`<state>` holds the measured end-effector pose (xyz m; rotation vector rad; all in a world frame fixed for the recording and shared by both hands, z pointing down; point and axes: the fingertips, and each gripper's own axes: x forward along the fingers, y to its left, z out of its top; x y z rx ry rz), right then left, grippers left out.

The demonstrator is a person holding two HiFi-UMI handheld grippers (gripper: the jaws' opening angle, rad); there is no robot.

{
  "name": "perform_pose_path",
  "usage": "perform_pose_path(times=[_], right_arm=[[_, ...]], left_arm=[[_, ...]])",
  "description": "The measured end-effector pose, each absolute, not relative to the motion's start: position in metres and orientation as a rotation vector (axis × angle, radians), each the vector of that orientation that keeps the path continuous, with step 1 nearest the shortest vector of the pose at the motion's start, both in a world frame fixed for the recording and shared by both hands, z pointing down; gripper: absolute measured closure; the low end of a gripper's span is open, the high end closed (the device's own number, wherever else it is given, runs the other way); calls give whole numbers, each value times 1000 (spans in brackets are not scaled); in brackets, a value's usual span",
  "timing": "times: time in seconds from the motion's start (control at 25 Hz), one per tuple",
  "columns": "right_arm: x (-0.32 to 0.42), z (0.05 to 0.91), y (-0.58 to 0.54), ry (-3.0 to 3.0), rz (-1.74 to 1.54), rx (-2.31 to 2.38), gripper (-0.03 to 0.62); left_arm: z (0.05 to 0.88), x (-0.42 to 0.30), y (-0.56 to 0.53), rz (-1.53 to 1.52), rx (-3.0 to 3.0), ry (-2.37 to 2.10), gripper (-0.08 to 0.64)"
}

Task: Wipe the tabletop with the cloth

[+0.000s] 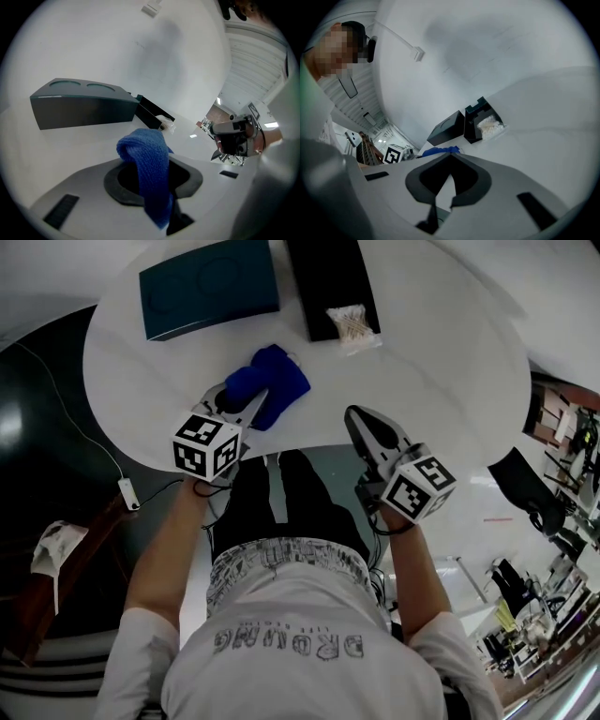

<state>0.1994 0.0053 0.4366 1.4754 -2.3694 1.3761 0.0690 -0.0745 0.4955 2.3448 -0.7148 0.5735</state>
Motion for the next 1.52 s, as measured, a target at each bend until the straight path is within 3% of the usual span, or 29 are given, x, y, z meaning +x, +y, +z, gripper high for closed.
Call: perform_pose_path(times=[0.2, 1.0, 1.52], right_arm=[[180, 433, -5, -2391, 1347, 1390, 584], [-8, 430, -41, -2505, 1243, 852, 584], [-42, 443, -42, -2456, 1240, 817, 584]], left_arm=[[472, 41, -80, 469, 2348, -765, 440], [464, -211, -37, 305, 2085, -1261, 440], [511, -247, -32, 398, 1997, -1291, 440]])
